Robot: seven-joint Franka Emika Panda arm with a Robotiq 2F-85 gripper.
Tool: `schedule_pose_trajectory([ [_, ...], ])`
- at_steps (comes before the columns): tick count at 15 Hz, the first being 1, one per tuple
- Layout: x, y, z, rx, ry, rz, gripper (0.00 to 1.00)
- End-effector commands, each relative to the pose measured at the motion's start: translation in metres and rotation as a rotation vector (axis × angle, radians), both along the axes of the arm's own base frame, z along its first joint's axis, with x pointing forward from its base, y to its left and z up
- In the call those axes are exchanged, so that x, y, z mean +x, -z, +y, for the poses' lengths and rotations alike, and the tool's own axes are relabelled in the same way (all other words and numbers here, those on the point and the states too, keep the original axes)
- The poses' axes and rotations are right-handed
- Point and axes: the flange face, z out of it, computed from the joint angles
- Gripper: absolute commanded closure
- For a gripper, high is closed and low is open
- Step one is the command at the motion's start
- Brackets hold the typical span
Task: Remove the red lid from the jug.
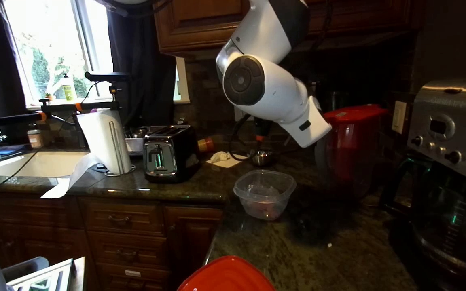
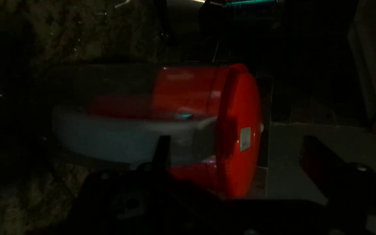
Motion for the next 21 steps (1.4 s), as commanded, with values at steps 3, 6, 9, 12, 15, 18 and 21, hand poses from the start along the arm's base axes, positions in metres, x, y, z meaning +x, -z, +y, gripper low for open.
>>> schedule_pose_trajectory([
  [3,0.010,0.000,-0.039,0.003,0.132,-0.058,0.00],
  [6,0.018,0.004,-0.038,0.036,0.128,-0.065,0.00],
  [9,0.035,0.010,-0.023,0.070,0.090,-0.078,0.00],
  [12,0.050,0.016,-0.020,0.062,0.071,-0.088,0.00],
  [15,0.058,0.021,-0.025,0.042,0.082,-0.089,0.00],
  [18,0.055,0.018,-0.033,0.042,0.100,-0.094,0.12],
  [21,0.047,0.014,-0.036,0.057,0.104,-0.097,0.37],
])
